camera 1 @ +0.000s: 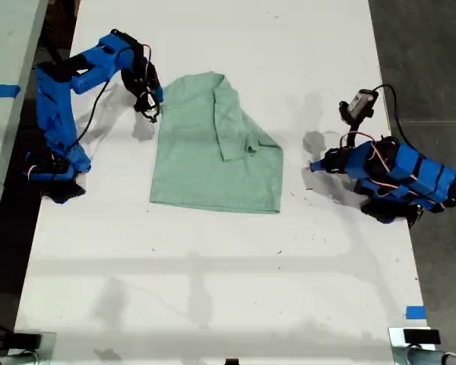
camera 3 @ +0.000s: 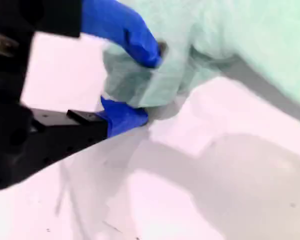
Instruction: Fold t shirt
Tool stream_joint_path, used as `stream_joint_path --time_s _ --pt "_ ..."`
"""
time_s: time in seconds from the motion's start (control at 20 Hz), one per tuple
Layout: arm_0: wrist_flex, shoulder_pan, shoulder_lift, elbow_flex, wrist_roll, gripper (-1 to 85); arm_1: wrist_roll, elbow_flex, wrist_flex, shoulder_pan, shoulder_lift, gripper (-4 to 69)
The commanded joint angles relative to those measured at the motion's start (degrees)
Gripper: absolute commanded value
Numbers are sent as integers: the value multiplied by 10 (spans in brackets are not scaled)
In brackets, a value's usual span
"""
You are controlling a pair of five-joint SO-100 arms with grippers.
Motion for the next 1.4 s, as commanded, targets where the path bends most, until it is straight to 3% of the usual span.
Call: stream_joint_path --time_s 0.0,0.2,0.35,0.5,0.7,0.75,0.85,1.0,1.1,1.2,1.35 --pt "-43 29 -26 30 -21 -3 -4 20 -2 -6 5 3" --pt "-18 19 47 19 -25 -3 -5 20 -2 -6 5 3" --pt "64 25 141 -49 -22 -3 -5 20 -2 -5 5 3" --pt "67 113 250 -120 37 -3 -5 20 -2 -5 5 3" --pt "38 301 250 -174 34 0 -5 20 -2 -5 5 3" --pt "19 343 224 -173 28 30 -4 20 -2 -6 5 3" --pt "-27 415 156 -175 22 206 -4 20 -2 -6 5 3" --pt "-39 444 90 -203 8 272 -4 20 -2 -6 5 3" --pt "-11 397 151 -186 -23 237 -4 20 -2 -6 5 3" --pt "26 329 261 -164 -59 -3 -4 20 -2 -6 5 3" --pt "-33 258 514 -22 -73 -3 -4 20 -2 -6 5 3"
